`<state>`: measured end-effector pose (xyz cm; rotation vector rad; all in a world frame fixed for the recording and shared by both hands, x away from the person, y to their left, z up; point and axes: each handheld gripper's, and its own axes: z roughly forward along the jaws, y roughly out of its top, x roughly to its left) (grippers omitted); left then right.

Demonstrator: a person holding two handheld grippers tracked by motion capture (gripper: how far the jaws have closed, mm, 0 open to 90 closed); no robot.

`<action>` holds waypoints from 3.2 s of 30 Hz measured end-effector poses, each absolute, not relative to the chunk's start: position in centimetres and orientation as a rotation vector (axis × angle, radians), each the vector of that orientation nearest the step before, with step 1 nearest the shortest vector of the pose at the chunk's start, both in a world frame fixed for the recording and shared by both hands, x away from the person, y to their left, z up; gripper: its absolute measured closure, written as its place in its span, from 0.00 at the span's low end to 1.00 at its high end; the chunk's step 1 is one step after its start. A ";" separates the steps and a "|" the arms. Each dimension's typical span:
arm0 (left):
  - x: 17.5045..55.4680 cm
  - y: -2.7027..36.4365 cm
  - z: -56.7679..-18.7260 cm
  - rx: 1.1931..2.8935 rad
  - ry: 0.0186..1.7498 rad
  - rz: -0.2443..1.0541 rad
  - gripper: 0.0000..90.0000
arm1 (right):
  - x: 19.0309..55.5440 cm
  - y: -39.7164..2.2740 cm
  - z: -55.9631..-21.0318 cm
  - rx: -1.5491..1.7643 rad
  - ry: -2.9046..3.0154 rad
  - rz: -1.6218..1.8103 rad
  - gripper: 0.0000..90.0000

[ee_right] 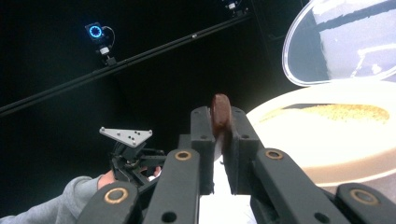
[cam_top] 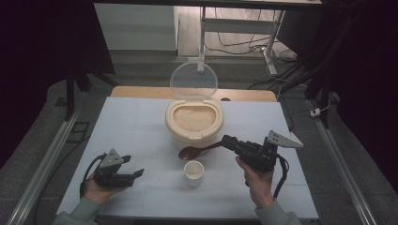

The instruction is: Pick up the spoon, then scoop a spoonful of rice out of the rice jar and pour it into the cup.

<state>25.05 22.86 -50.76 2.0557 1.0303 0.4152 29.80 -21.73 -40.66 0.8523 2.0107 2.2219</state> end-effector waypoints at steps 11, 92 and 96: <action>25.2 22.7 -50.9 2.071 1.030 0.404 0.27 | 29.7 -22.2 -39.5 0.824 1.958 2.249 0.92; 25.7 22.4 -51.4 2.116 1.021 0.364 0.26 | 40.3 -19.3 -39.3 1.337 1.945 1.832 0.91; 25.7 22.4 -51.4 2.117 1.019 0.364 0.26 | 40.3 -19.4 -39.3 1.385 1.931 1.840 0.91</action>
